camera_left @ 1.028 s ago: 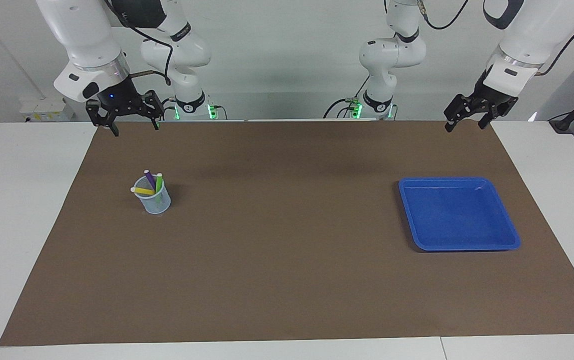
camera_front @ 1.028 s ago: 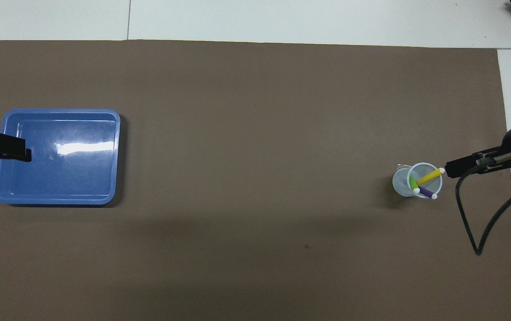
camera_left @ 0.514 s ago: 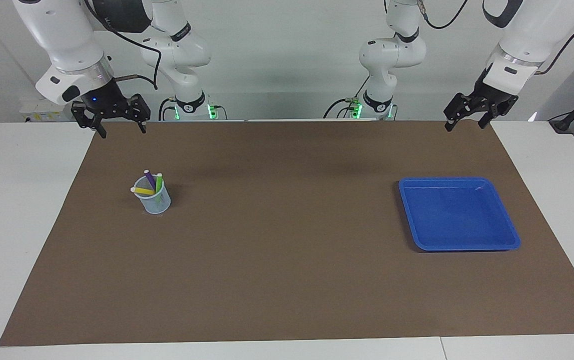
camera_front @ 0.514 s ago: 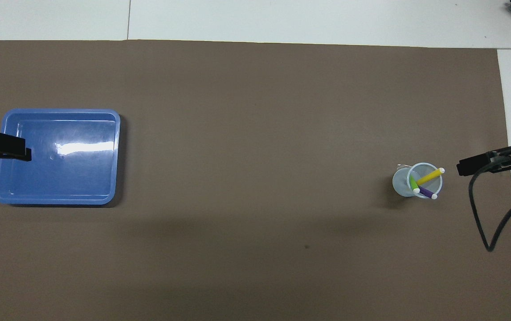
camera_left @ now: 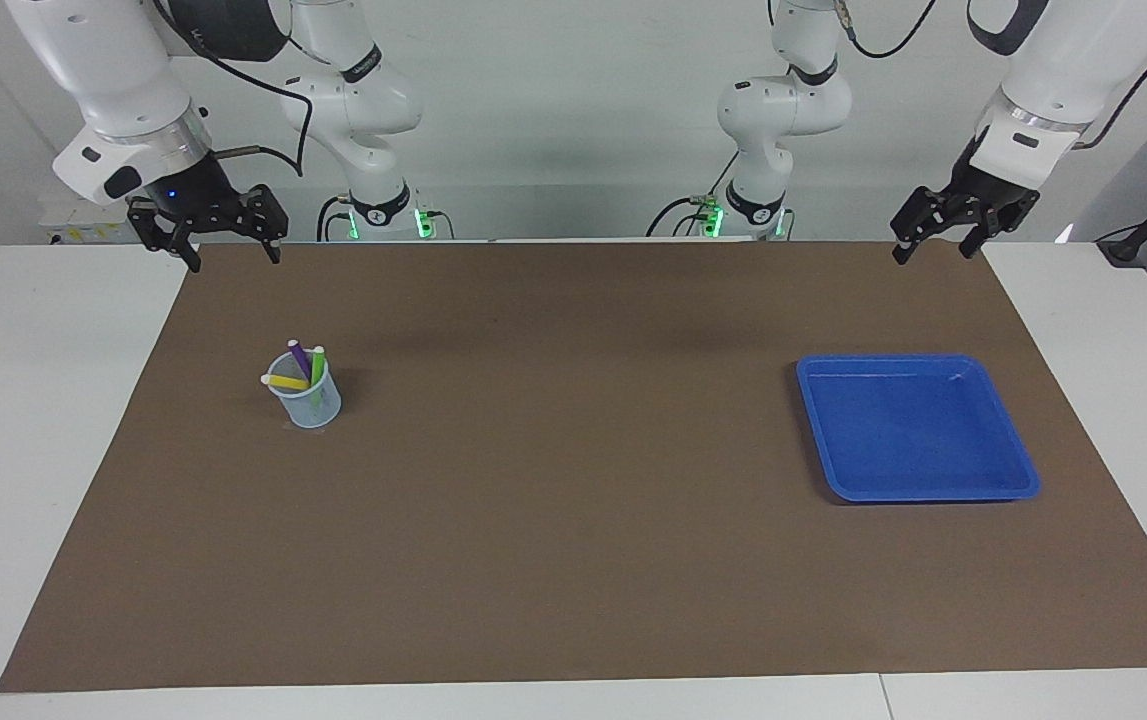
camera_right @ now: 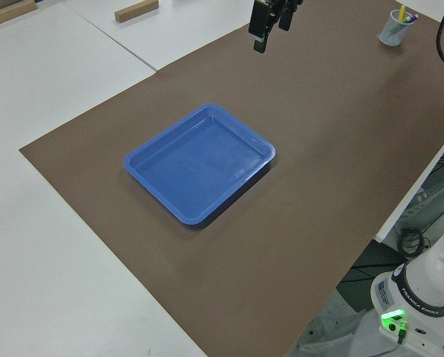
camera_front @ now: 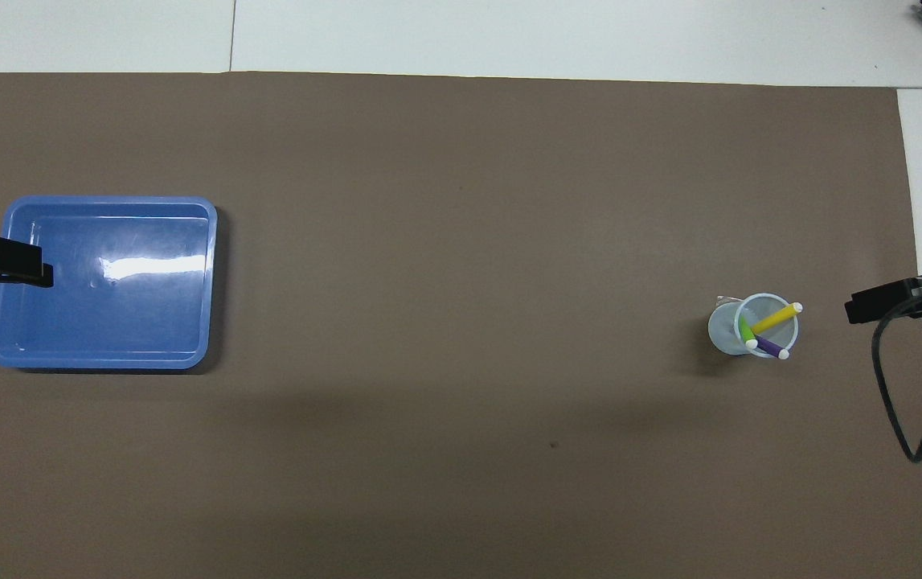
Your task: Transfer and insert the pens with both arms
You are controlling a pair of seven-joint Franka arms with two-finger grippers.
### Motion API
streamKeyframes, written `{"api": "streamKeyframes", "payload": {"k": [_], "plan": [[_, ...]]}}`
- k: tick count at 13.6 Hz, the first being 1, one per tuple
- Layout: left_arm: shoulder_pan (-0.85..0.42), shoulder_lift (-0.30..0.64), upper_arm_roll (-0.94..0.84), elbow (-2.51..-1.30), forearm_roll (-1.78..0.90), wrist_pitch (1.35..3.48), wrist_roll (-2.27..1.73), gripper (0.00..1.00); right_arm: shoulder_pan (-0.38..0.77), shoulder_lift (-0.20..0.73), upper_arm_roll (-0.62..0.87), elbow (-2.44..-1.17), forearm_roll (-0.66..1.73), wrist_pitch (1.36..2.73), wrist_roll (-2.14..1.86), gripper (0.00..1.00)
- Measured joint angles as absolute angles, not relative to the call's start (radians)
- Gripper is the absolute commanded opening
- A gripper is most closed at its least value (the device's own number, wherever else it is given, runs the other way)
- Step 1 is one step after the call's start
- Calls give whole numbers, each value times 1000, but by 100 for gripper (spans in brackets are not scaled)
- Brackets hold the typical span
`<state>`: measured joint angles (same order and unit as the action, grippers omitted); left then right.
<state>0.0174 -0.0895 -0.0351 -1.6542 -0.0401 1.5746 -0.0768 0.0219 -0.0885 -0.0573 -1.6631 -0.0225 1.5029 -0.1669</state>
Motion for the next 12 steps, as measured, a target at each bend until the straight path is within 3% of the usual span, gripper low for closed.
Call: {"api": "streamKeyframes", "payload": {"k": [12], "plan": [[18, -89, -32, -1654, -40, 1575, -77, 100, 34, -92, -47, -1663, 9, 1541, 21, 100]]}}
